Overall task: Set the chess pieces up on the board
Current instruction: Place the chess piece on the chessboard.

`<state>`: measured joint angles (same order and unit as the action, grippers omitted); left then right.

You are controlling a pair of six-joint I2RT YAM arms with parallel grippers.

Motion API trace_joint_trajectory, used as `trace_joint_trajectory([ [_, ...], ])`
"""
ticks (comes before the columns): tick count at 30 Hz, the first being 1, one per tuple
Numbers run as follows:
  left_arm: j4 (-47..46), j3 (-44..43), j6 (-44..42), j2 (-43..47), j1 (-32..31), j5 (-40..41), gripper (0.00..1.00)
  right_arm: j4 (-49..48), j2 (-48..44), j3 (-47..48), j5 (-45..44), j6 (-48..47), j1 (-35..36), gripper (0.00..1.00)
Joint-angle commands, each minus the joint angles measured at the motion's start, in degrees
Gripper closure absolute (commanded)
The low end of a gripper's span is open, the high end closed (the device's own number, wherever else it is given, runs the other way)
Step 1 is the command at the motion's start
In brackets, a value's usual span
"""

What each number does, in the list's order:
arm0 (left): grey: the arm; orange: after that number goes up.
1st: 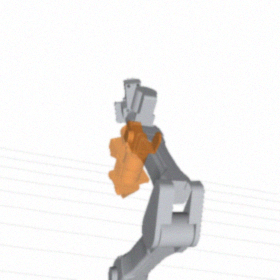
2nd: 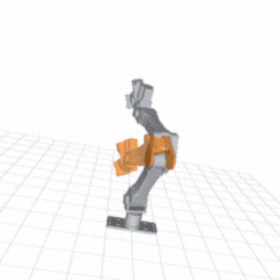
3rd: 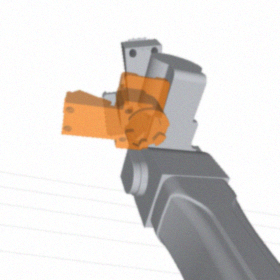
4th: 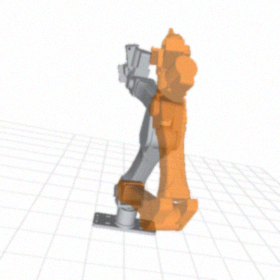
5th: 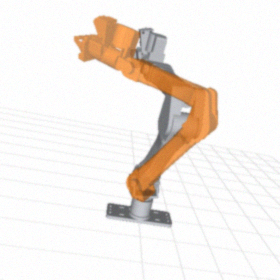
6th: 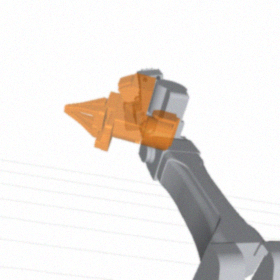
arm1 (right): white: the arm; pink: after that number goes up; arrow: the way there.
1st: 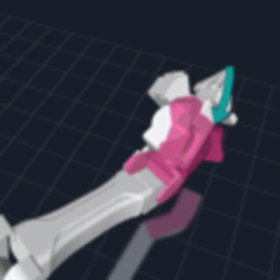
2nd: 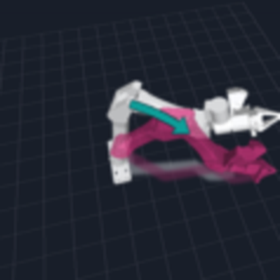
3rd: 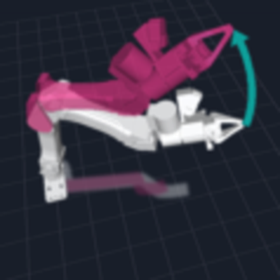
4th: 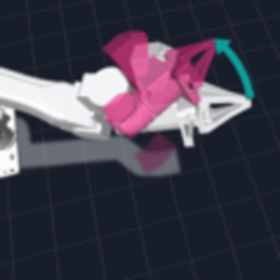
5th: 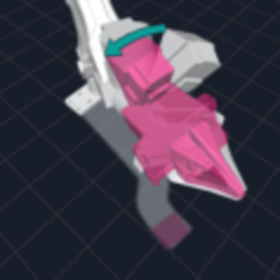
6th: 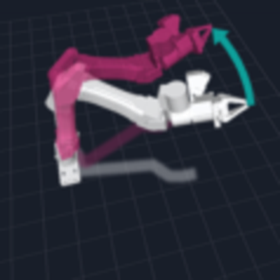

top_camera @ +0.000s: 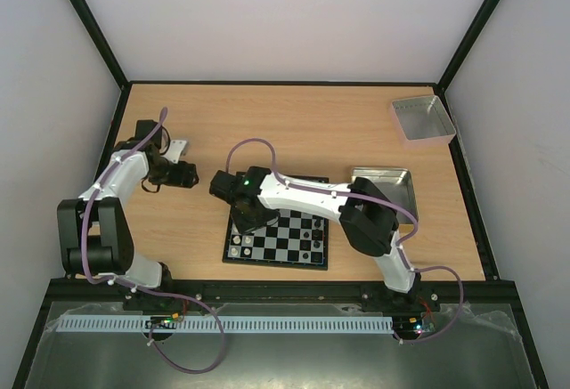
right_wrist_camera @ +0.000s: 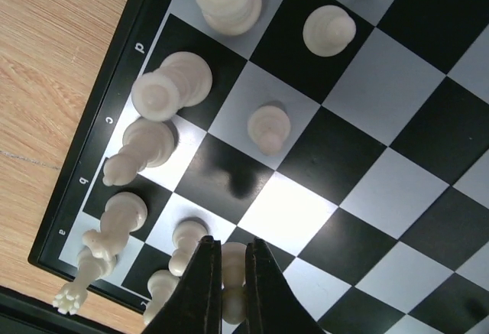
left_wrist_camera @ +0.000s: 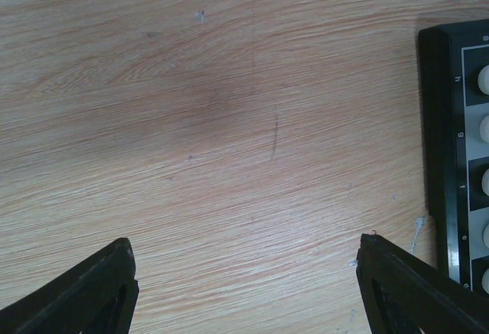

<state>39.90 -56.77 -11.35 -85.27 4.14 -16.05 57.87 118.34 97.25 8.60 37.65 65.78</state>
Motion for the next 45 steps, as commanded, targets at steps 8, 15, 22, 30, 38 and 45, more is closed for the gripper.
trace_joint_trajectory([
  [8,-0.1,0.7,0.4,1.5,2.6,-0.2,0.21,-0.7,2.8,2.8,0.0,-0.8,0.6,0.97],
  [15,-0.2,0.9,0.4,1.4,2.8,-0.4,0.21,-1.2,4.1,3.2,0.2,-1.0,0.6,0.97],
  [22,-0.1,0.9,0.3,1.5,3.0,-0.8,0.21,-1.0,5.3,3.9,-0.3,-1.0,0.6,0.95],
  [30,-0.1,0.8,0.2,1.2,3.2,-1.3,0.21,-0.9,6.1,4.2,-1.0,-0.9,0.6,0.93],
  [38,0.0,0.9,0.1,1.1,3.1,-1.5,0.21,-1.1,6.4,3.7,-1.8,-0.9,0.5,0.92],
  [45,0.0,1.1,0.0,1.0,3.1,-1.9,0.21,-1.2,6.6,3.9,-2.7,-1.0,0.1,0.91],
])
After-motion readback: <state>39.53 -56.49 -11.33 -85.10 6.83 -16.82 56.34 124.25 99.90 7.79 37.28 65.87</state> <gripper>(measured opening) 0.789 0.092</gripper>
